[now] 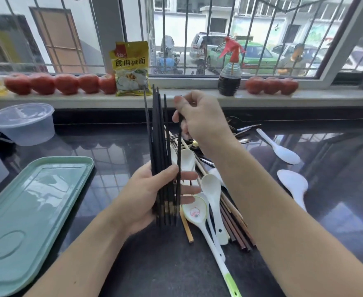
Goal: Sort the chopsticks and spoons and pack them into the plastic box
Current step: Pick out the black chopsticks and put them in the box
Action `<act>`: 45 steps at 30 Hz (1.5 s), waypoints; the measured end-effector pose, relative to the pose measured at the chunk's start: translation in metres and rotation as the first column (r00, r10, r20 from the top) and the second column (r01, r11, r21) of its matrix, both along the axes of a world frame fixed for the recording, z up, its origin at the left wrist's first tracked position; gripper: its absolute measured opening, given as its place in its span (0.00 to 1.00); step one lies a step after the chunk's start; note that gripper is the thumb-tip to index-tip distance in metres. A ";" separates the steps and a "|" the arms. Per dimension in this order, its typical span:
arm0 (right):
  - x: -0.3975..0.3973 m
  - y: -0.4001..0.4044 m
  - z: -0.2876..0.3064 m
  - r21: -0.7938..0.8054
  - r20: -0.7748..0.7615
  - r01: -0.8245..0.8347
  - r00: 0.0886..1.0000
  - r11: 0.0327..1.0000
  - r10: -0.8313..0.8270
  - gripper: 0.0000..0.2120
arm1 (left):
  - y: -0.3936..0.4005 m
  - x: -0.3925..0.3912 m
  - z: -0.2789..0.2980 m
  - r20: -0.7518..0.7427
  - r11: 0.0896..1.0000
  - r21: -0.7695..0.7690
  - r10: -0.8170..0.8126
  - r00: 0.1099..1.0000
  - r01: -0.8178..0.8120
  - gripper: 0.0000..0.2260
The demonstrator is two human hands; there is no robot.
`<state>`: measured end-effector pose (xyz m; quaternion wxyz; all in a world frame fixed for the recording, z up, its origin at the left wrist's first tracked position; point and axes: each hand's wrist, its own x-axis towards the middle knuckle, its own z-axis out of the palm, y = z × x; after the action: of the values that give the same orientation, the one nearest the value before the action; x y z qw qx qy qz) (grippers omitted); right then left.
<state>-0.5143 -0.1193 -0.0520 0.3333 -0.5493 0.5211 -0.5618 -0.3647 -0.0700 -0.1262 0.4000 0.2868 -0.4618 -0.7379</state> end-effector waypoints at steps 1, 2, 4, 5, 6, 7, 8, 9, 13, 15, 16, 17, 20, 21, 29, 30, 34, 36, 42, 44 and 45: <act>0.003 -0.002 -0.003 -0.002 0.019 0.016 1.000 1.000 -0.016 0.09 | 0.001 0.000 0.000 0.015 1.000 -0.020 -0.015 1.000 0.015 0.06; 0.003 -0.005 -0.005 0.008 0.049 0.001 0.999 1.000 -0.002 0.08 | 0.001 0.000 -0.001 0.020 0.999 -0.035 -0.002 1.000 0.002 0.05; -0.009 -0.008 -0.007 0.087 0.010 -0.058 0.998 0.995 0.057 0.06 | -0.004 -0.001 -0.005 0.017 0.997 -0.036 0.074 0.997 -0.074 0.06; -0.022 -0.010 -0.010 0.148 -0.132 -0.028 0.990 0.989 0.047 0.06 | -0.008 0.000 -0.008 0.017 0.992 -0.025 0.125 0.992 -0.125 0.07; -0.038 -0.014 -0.013 0.195 -0.353 0.061 0.935 0.979 0.013 0.07 | -0.013 0.000 -0.010 0.015 0.984 -0.010 0.178 0.984 -0.178 0.08; -0.058 -0.017 -0.020 0.222 -0.585 0.192 0.811 0.956 -0.028 0.07 | -0.017 0.002 -0.011 0.009 0.974 -0.001 0.225 0.974 -0.225 0.07; -0.076 -0.020 -0.026 0.243 -0.756 0.340 0.654 0.909 -0.043 0.07 | -0.020 0.004 -0.012 -0.002 0.965 0.002 0.261 0.965 -0.261 0.05; -0.095 -0.021 -0.033 0.260 -0.855 0.478 0.517 0.839 -0.030 0.07 | -0.022 0.005 -0.012 -0.013 0.958 0.002 0.288 0.957 -0.288 0.03; -0.136 -0.015 -0.052 0.370 -0.868 0.653 0.497 0.661 -0.005 0.13 | -0.025 0.005 -0.014 -0.031 0.940 0.022 0.342 0.939 -0.341 0.02; -0.144 -0.019 -0.064 0.387 -0.850 0.661 0.526 0.642 -0.029 0.19 | -0.024 0.003 -0.016 -0.015 0.942 0.017 0.335 0.942 -0.335 0.02; -0.147 -0.023 -0.070 0.370 -0.869 0.672 0.495 0.641 -0.017 0.18 | -0.024 0.003 -0.017 -0.005 0.944 0.016 0.331 0.944 -0.330 0.02; -0.151 -0.029 -0.077 0.346 -0.892 0.685 0.453 0.641 -0.003 0.15 | -0.023 0.002 -0.017 0.004 0.945 0.014 0.325 0.946 -0.325 0.02; -0.151 -0.033 -0.077 0.323 -0.916 0.693 0.400 0.645 0.030 0.12 | -0.021 0.002 -0.015 0.005 0.950 0.011 0.312 0.950 -0.312 0.02; -0.149 -0.030 -0.070 0.305 -0.915 0.686 0.403 0.661 0.004 0.10 | -0.021 0.003 -0.014 0.008 0.949 0.012 0.314 0.950 -0.314 0.02; -0.137 -0.002 0.002 0.006 -0.650 0.495 0.662 0.869 -0.372 0.04 | -0.021 0.007 -0.009 0.019 0.945 0.051 0.323 0.946 -0.324 0.08; -0.128 0.002 0.008 -0.068 -0.617 0.419 0.696 0.906 -0.368 0.05 | -0.021 0.008 -0.007 0.010 0.947 0.080 0.312 0.950 -0.311 0.07; -0.093 0.010 0.015 -0.106 -0.659 0.091 0.739 0.990 -0.139 0.14 | -0.018 0.014 0.004 -0.005 0.953 0.205 0.231 0.973 -0.225 0.14; -0.075 0.008 0.007 -0.039 -0.662 -0.066 0.749 0.997 0.024 0.18 | -0.016 0.013 0.006 0.015 0.950 0.227 0.217 0.976 -0.214 0.16; -0.018 -0.007 -0.023 -0.121 -0.756 -0.288 0.647 0.950 0.100 0.16 | -0.008 0.005 0.006 -0.028 0.976 0.209 0.075 0.997 -0.068 0.10; -0.010 -0.010 -0.032 -0.163 -0.733 -0.299 0.675 0.940 0.088 0.16 | -0.009 0.004 0.002 -0.075 0.982 0.181 0.057 0.996 -0.043 0.07; -0.012 -0.012 -0.034 -0.153 -0.679 -0.275 0.727 0.949 0.101 0.15 | -0.010 0.004 0.000 -0.098 0.984 0.171 0.064 0.993 -0.046 0.05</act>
<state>-0.5264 -0.1316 -0.0858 0.1123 -0.7994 0.4733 -0.3525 -0.3609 -0.0798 -0.1267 0.4179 0.2938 -0.3685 -0.7767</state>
